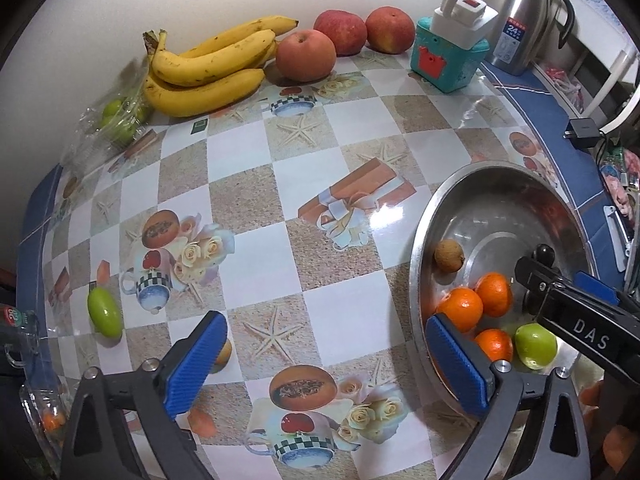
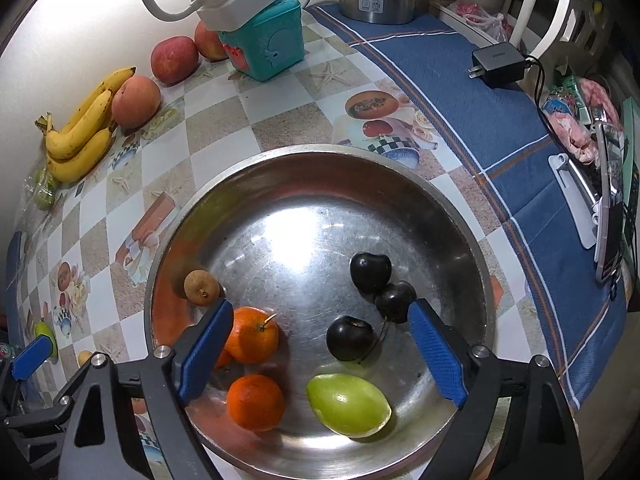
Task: Organize fruits
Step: 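Lower the plum and orange into the bowl and open both grippers, then withdraw both open grippers from the bowl toward the green mango and tan fruit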
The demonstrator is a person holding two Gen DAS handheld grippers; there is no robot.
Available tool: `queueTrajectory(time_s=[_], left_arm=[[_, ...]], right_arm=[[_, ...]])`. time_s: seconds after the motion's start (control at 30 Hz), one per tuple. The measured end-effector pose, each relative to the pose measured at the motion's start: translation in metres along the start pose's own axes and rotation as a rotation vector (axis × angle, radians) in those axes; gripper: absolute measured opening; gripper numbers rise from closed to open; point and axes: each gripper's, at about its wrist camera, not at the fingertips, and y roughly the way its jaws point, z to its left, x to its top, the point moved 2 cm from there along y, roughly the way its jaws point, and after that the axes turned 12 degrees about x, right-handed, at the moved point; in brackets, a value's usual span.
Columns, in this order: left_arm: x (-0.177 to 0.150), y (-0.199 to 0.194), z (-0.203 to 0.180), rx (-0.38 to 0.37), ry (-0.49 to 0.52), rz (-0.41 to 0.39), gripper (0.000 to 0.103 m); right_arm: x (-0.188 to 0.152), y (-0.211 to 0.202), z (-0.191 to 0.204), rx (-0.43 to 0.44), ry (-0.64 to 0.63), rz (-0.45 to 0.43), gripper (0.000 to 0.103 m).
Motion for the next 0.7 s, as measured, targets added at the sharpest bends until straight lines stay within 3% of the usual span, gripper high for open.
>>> queueTrajectory(time_s=[0.37, 0.47, 0.7], left_arm=[[0.0, 0.005, 0.004, 0.015, -0.002, -0.008, 0.103], [-0.001, 0.009, 0.006, 0.023, -0.007, 0.001, 0.103], [-0.004, 0.02, 0.014, 0.06, -0.023, 0.03, 0.103]], right_arm=[[0.0, 0.0, -0.001, -0.011, -0.002, -0.012, 0.09], [0.001, -0.001, 0.001, -0.026, -0.018, -0.017, 0.102], [0.0, -0.004, 0.008, -0.051, -0.061, -0.036, 0.102]])
